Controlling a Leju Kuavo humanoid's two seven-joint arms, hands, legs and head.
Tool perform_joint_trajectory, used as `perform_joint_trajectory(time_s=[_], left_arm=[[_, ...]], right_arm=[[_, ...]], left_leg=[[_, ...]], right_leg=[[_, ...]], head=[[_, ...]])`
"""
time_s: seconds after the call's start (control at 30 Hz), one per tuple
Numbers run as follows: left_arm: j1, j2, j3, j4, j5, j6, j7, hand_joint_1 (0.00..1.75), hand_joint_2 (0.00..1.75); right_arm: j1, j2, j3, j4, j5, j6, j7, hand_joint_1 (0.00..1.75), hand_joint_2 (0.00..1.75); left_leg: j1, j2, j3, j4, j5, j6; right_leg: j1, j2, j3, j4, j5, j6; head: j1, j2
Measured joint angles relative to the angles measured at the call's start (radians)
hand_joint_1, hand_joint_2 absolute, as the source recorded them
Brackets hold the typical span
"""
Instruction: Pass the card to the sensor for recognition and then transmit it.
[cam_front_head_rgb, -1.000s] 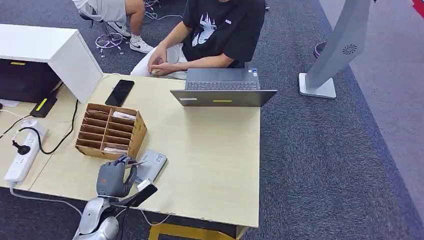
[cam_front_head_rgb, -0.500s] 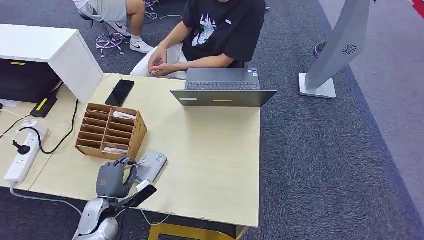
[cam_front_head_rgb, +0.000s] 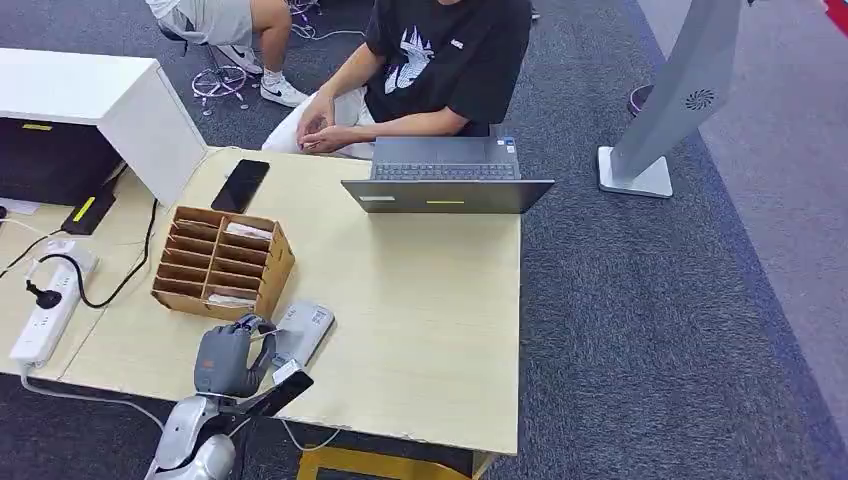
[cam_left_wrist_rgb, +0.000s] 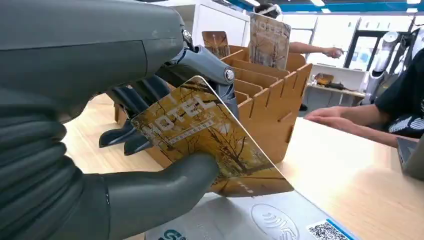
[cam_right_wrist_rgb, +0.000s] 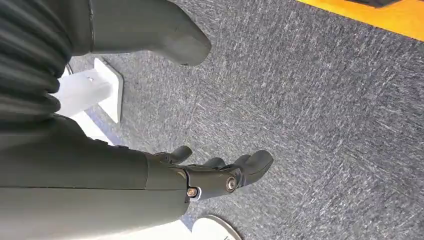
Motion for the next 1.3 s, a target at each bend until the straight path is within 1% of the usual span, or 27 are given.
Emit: perform_joint_trajectory(time_s=[0.3, 0.4, 0.47, 0.57, 0.77, 0.97, 1.1, 1.3], left_arm=[[0.002, 0.01, -0.016, 0.0, 0.031, -0.034, -0.004, 1.75, 1.75], [0.005, 0.015, -0.016, -0.011, 0.041, -0.029, -0.01, 1.75, 1.75], [0.012, 0.029, -0.016, -0.055, 0.048, -0.011, -0.01, 1.75, 1.75], [0.015, 0.051, -0.016, -0.11, 0.054, -0.021, -0.002, 1.75, 1.75], [0.007, 0.103, -0.016, -0.277, 0.042, -0.022, -0.002, 1.75, 1.75], [-0.025, 0.133, -0.016, -0.427, 0.032, -0.016, -0.016, 1.75, 1.75], [-0.047, 0.145, -0.016, -0.487, 0.026, 0.0, -0.014, 1.75, 1.75], [-0.101, 0.17, -0.016, -0.537, 0.02, 0.032, -0.011, 1.75, 1.75]], right_arm=[[0.0, 0.0, 0.0, 0.0, 0.005, 0.0, 0.0, 0.0, 1.75], [0.0, 0.0, -0.001, 0.0, 0.016, 0.0, 0.0, 0.0, 1.75], [0.0, 0.0, -0.002, 0.0, 0.018, 0.0, 0.002, 0.0, 1.75], [0.0, 0.0, -0.003, 0.0, 0.018, 0.0, 0.002, 0.0, 1.75], [0.001, 0.0, -0.014, 0.0, 0.017, 0.002, 0.002, 0.0, 1.75], [0.0, 0.0, -0.022, 0.0, 0.02, 0.002, 0.001, 0.0, 1.75], [0.0, 0.0, -0.024, 0.0, 0.024, 0.001, 0.001, 0.0, 1.75], [0.0, 0.0, -0.026, 0.0, 0.036, 0.001, 0.002, 0.0, 1.75]], left_leg=[[0.0, 0.0, 0.003, 0.0, 0.0, 0.0], [0.0, 0.0, 0.003, 0.0, 0.0, 0.0], [0.0, 0.0, 0.003, 0.0, 0.0, 0.0], [0.0, 0.0, 0.003, 0.0, 0.001, 0.0], [0.001, 0.0, 0.002, 0.0, 0.001, 0.0], [0.001, 0.0, 0.002, 0.0, 0.001, 0.0], [0.001, 0.0, 0.002, 0.0, 0.001, 0.0], [0.001, 0.0, 0.002, 0.0, 0.001, -0.001]], right_leg=[[0.0, 0.0, 0.003, 0.0, 0.0, 0.0], [0.0, 0.0, 0.003, 0.0, 0.0, 0.0], [0.0, 0.0, 0.003, 0.0, 0.0, 0.0], [0.001, 0.0, 0.003, 0.0, 0.0, 0.0], [0.001, 0.0, 0.001, 0.0, 0.0, 0.0], [0.001, 0.0, 0.001, 0.0, 0.0, 0.0], [0.001, 0.0, 0.001, 0.0, 0.0, 0.0], [0.001, 0.0, 0.001, 0.0, 0.0, 0.0]], head=[[0.0, 0.0], [0.0, 0.0], [0.0, 0.0], [0.0, 0.0], [0.0, 0.0], [0.0, 0.0], [0.0, 0.0], [0.0, 0.0]])
